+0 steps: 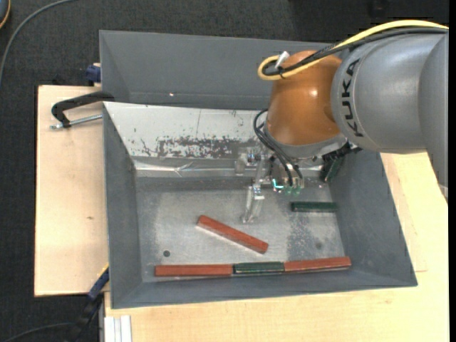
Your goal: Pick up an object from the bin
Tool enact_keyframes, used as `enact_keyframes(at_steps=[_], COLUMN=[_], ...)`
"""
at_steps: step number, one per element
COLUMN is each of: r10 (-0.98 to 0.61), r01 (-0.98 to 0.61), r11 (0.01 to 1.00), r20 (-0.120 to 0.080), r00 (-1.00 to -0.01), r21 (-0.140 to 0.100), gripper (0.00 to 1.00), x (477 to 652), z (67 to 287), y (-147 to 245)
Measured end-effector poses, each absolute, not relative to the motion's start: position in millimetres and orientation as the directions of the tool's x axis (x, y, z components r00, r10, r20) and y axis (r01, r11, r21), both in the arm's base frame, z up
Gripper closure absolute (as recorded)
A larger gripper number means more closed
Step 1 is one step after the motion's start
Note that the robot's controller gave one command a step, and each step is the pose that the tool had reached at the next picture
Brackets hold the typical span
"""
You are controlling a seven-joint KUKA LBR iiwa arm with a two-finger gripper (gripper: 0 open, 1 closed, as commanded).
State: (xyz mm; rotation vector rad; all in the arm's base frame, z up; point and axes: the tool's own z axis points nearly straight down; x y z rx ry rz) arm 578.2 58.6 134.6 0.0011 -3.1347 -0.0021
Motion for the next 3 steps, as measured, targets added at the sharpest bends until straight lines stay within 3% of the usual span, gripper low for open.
enact_keyframes(at_steps=[1,2,3], r10=[-0.147,-0.142,-0.39], r01=[-0.147,-0.142,-0.39], r11=[0.989,0.99,0.921], r20=[0.005,-0.005,-0.014], r00=[-0.989,-0.99,-0.921], r21=[0.002,0.001,-0.002], gripper=[0.0,1.0,1.0], x=[561.0,564.6,571.7], z=[68.5,73.5,195.4], y=[106.8,104.9,114.4])
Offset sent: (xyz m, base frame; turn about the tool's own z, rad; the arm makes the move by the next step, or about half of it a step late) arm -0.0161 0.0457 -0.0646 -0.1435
